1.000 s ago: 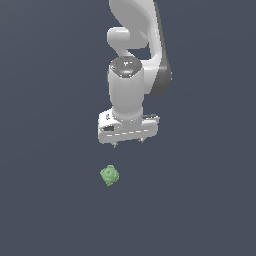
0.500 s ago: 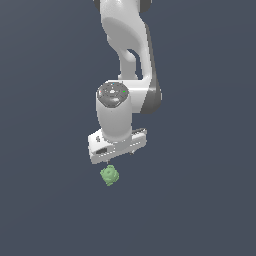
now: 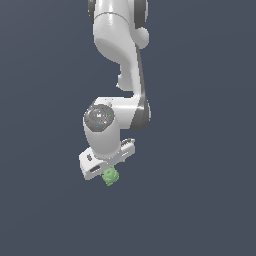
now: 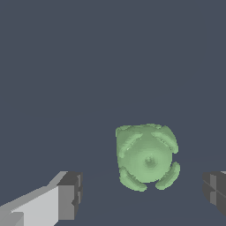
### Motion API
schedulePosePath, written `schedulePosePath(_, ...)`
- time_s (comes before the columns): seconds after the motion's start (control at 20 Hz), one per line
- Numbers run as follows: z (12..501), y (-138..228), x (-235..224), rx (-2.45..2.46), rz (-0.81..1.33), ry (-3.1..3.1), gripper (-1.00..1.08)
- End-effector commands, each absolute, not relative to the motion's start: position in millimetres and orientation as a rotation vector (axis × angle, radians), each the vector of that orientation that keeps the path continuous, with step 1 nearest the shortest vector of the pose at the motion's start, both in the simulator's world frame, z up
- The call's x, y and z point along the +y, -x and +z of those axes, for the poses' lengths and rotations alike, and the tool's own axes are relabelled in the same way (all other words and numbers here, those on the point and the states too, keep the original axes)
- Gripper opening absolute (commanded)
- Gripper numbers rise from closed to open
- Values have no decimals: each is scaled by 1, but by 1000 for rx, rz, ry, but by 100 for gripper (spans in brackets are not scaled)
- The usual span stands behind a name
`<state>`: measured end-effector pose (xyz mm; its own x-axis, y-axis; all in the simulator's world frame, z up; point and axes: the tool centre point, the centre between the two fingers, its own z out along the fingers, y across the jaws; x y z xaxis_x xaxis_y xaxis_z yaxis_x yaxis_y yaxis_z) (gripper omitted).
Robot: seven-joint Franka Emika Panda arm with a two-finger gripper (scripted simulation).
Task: Pick up the object and move it to a goal position.
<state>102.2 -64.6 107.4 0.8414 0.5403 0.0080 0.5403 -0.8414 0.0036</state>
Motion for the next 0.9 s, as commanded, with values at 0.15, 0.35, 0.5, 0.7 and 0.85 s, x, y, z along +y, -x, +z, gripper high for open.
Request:
schedulePosePath(0.15,94,-109,-75,973,4,-2986,100)
schedulePosePath(0.35,90,-110,-79,1001,0,-2978,100)
schedulePosePath(0.5,90,-110,-79,998,0,-2979,100)
schedulePosePath(0.7,83,-110,-79,999,0,-2979,100)
schedulePosePath(0.85,70,-110,-79,1000,0,-2978,100)
